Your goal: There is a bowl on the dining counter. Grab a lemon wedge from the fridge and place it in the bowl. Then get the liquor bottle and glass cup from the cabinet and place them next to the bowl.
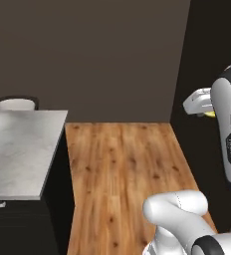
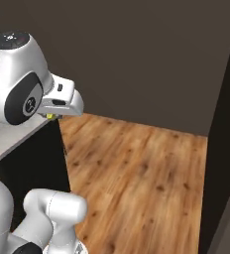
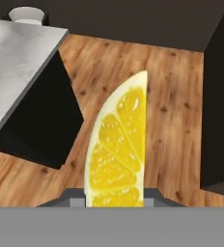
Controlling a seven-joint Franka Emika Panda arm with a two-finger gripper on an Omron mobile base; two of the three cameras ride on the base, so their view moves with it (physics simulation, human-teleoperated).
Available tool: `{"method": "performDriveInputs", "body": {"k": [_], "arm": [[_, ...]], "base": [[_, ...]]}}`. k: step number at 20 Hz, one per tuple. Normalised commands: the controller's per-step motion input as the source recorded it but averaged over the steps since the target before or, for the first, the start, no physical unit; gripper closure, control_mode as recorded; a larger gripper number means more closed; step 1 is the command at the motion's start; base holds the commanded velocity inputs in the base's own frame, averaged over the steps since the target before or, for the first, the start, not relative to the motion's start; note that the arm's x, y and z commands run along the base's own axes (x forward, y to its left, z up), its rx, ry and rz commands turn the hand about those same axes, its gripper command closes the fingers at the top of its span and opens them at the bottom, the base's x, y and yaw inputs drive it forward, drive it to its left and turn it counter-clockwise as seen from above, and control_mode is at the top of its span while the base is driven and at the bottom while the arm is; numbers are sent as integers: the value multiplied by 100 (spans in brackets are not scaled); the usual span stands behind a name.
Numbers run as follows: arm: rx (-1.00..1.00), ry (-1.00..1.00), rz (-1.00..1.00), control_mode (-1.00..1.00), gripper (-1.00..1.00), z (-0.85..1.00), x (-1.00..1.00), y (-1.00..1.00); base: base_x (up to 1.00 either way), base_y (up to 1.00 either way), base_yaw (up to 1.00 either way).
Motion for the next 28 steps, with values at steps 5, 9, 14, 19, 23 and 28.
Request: {"method": "performDriveInputs", "body": {"k": [5, 9, 14, 19, 23, 28], "arm": [[0, 0, 0, 100, 100, 0, 0, 0], [0, 0, 0, 100, 100, 0, 0, 0], [0, 0, 0, 100, 100, 0, 0, 0], [0, 0, 0, 100, 100, 0, 0, 0], [0, 0, 0, 100, 100, 0, 0, 0], [0, 0, 0, 100, 100, 0, 0, 0]], "base": [[100, -28, 0], [100, -21, 1], [100, -30, 9], [100, -31, 25], [100, -24, 42], [100, -27, 46]]}}
